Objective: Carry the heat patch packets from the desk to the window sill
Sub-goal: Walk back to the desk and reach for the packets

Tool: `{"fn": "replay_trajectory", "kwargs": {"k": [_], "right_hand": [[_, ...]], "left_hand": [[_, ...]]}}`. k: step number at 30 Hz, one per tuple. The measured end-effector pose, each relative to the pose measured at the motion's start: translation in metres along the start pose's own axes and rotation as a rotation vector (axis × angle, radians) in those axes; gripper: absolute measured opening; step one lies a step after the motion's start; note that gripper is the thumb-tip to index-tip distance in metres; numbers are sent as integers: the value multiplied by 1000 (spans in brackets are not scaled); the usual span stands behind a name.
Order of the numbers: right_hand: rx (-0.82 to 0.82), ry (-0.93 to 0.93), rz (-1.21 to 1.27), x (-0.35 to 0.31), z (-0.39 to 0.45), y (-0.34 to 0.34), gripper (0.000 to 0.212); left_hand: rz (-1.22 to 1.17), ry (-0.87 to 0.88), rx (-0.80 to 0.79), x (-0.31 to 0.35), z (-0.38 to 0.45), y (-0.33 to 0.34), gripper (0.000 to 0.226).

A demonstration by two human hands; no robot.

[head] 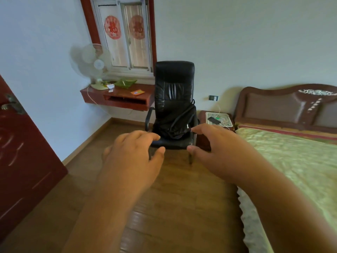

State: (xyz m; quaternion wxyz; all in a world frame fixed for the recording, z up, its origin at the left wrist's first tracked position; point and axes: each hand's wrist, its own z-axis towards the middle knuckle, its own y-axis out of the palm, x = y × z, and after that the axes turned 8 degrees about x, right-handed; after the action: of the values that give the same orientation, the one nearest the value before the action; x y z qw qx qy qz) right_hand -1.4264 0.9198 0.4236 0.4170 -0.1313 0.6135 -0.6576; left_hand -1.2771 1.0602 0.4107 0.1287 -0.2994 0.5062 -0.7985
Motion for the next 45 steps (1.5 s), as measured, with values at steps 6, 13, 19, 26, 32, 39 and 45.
{"fn": "replay_trajectory", "kwargs": {"k": [6,13,19,26,32,39,45], "right_hand": [[8,22,-4,-55,61,30,62],[-14,9,29,-114,130,80,64],[-68,-51,14,-145,197,113,64],[-127,-134,37,-146,300,139,66],[-101,-219,37,-117,396,143,66],[-133,-298,59,-98,487,150,64],[-166,-296,56,-107,543,171,65]], "left_hand": [[20,42,-29,-68,62,-6,46],[29,29,-29,-150,116,-13,45],[16,-18,-16,-202,161,-3,44],[49,-71,40,-222,243,24,42],[89,-151,71,-206,324,49,43],[138,-261,55,-205,402,72,45],[158,-293,21,-231,453,88,47]]}}
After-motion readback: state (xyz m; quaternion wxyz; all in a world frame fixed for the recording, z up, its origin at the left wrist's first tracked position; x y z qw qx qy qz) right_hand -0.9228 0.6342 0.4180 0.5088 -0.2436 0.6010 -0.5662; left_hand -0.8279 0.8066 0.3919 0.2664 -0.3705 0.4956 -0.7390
